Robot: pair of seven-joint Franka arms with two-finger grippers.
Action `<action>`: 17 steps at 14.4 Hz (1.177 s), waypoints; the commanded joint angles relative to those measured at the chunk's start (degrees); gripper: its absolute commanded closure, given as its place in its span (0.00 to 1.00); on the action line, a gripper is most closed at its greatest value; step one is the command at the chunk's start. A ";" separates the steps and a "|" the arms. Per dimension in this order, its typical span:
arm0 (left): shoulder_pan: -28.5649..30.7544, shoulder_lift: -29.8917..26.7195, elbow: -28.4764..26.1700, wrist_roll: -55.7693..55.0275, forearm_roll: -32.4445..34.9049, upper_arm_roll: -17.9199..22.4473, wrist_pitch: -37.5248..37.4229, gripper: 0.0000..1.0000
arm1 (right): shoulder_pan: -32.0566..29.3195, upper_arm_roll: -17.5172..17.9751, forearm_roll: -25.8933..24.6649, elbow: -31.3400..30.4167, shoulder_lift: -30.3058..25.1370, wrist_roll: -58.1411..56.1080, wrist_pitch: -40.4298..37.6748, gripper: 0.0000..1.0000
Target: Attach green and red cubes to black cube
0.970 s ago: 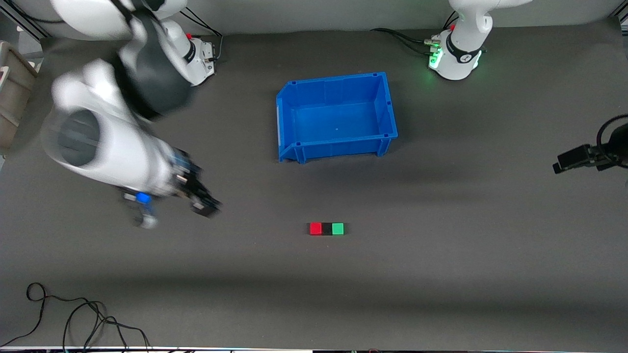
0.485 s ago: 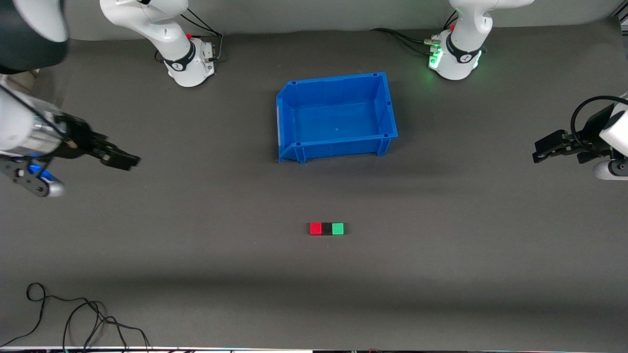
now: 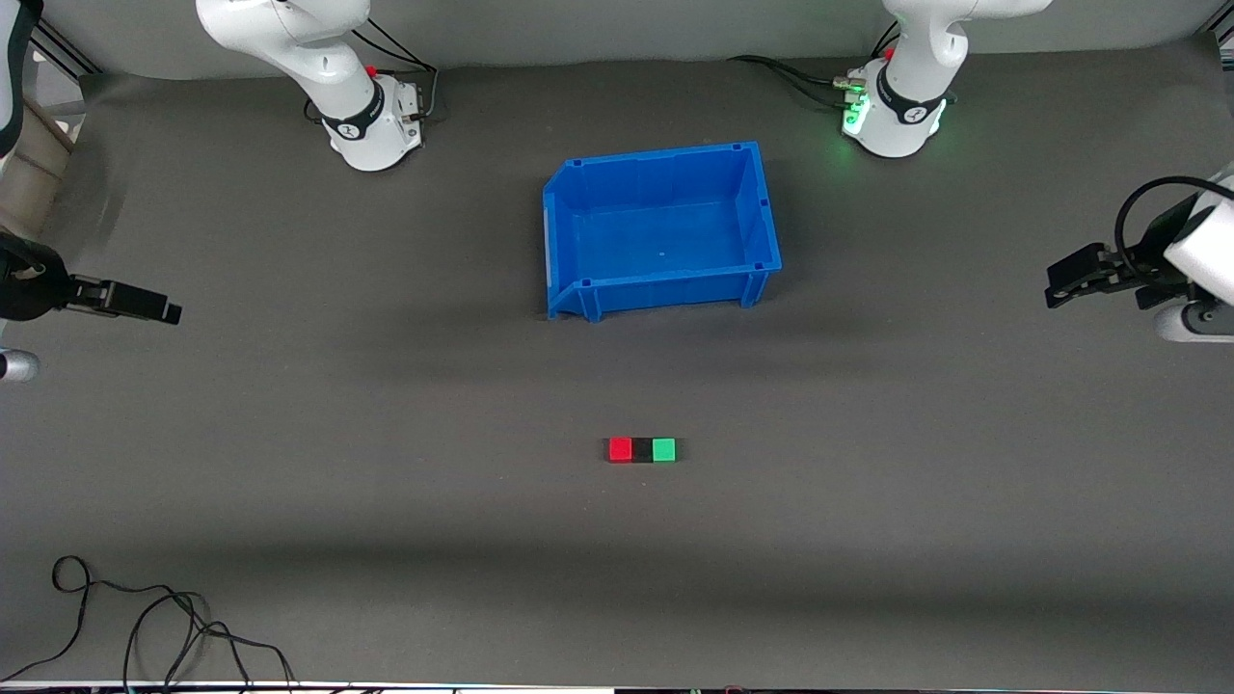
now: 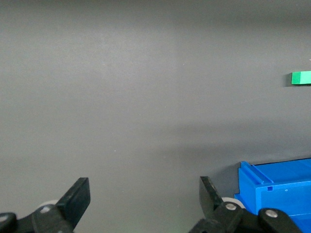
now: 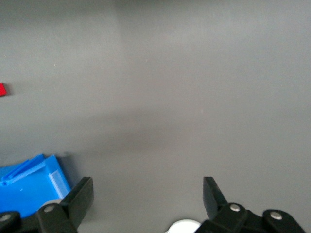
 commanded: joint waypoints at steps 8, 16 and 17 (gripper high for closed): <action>-0.72 -2.70 -2.70 4.38 1.00 0.56 -0.72 0.00 | 2.62 0.22 -4.65 -12.34 -8.62 -1.23 7.83 0.00; -0.55 -2.09 -1.82 4.55 0.91 0.73 -0.64 0.00 | -9.05 12.32 -4.74 -12.08 -9.06 -1.23 7.74 0.00; -0.55 -2.09 -1.82 4.55 1.00 0.73 -0.64 0.00 | -9.33 12.61 -4.74 -11.64 -8.97 -1.23 7.74 0.00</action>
